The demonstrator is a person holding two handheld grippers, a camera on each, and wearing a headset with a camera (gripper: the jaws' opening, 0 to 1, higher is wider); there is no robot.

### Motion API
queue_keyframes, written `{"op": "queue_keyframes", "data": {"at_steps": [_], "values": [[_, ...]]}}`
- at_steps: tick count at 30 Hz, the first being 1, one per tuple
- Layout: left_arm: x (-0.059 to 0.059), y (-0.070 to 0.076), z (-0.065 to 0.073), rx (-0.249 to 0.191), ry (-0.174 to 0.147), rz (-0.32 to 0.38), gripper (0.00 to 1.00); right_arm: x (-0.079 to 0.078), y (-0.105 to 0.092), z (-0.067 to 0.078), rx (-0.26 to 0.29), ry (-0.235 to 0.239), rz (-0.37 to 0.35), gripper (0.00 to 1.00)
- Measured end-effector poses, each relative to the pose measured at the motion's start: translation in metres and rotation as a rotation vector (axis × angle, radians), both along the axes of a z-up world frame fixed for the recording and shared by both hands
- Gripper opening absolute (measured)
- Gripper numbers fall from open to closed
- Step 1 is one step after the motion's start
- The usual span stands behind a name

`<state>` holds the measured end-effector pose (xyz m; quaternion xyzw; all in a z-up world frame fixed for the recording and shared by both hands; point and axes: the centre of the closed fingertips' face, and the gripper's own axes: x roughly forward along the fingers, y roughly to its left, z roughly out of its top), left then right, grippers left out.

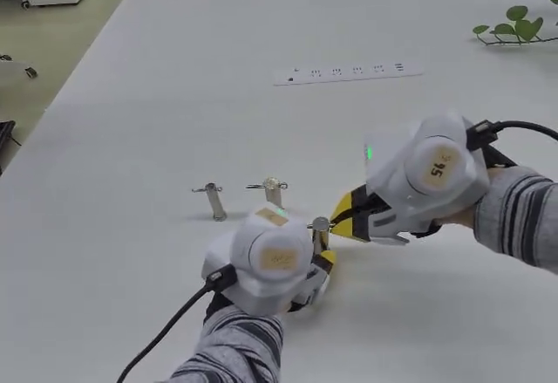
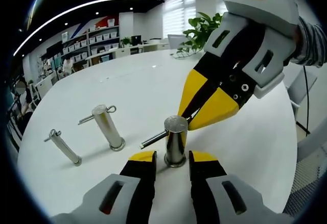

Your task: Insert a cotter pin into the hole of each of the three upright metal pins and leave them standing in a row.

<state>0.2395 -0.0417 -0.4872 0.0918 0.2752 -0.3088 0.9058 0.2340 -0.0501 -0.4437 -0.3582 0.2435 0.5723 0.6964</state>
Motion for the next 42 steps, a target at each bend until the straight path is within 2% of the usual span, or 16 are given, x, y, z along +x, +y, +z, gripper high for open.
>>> {"op": "queue_keyframes", "data": {"at_steps": [2,4,10,17,26,30,33,36,42], "values": [[-0.002,0.003,-0.001,0.016,0.008,-0.014,0.24,0.001,-0.001,0.001,0.003,0.003,-0.009,0.05],[-0.003,0.006,0.001,0.016,0.003,-0.018,0.27,0.001,-0.001,0.003,0.019,0.020,-0.018,0.08],[-0.009,0.010,0.016,-0.037,-0.009,-0.052,0.38,-0.003,0.009,0.011,0.093,0.103,-0.050,0.13],[-0.016,0.015,0.031,-0.066,-0.022,-0.067,0.47,-0.006,0.021,0.001,0.094,0.163,-0.066,0.14],[-0.023,0.027,0.043,-0.083,-0.034,-0.081,0.58,-0.005,0.027,-0.006,0.064,0.166,-0.054,0.11],[-0.027,0.030,0.049,-0.079,-0.050,-0.089,0.65,-0.004,0.025,-0.011,0.044,0.160,-0.044,0.10],[-0.029,0.034,0.053,-0.076,-0.060,-0.087,0.69,-0.003,0.024,-0.011,0.046,0.173,-0.048,0.09],[-0.028,0.043,0.058,-0.065,-0.088,-0.060,0.70,-0.002,0.023,-0.011,0.040,0.178,-0.039,0.09],[-0.029,0.066,0.062,-0.035,-0.102,-0.033,0.75,-0.002,0.022,-0.010,0.030,0.182,-0.027,0.08]]}}
